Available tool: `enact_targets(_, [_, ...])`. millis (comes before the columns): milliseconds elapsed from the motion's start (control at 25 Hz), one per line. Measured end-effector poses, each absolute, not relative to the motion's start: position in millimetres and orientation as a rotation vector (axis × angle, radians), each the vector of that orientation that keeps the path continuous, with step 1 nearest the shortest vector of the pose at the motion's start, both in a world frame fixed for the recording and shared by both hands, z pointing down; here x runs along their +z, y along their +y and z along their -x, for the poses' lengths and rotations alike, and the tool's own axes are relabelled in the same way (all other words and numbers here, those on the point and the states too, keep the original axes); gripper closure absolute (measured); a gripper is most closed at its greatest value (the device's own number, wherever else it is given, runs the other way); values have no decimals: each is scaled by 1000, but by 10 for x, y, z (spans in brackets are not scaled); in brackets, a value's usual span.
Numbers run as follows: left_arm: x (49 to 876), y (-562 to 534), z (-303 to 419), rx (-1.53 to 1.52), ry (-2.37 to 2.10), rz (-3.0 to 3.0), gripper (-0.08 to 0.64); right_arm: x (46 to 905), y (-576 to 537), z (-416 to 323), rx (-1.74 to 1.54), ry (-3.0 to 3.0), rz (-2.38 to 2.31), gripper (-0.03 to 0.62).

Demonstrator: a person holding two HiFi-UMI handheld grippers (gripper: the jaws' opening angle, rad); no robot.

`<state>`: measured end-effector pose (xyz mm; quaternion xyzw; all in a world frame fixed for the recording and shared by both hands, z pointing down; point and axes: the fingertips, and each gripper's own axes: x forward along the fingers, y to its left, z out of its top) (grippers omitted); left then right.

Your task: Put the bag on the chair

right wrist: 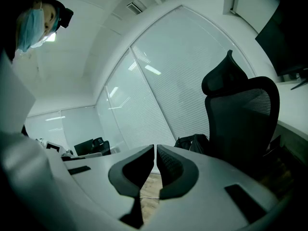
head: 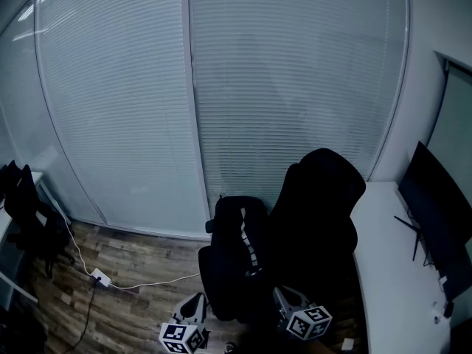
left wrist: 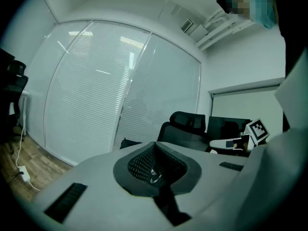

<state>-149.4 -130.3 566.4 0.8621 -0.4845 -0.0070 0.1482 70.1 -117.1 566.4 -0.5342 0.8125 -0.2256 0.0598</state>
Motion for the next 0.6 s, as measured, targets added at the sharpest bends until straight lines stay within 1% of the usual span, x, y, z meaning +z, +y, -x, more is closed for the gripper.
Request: enact_targets(600, [5585,-856,1291,-74,-1514,-2418,540,5689,-785,-1154,-695,2456,1593,543])
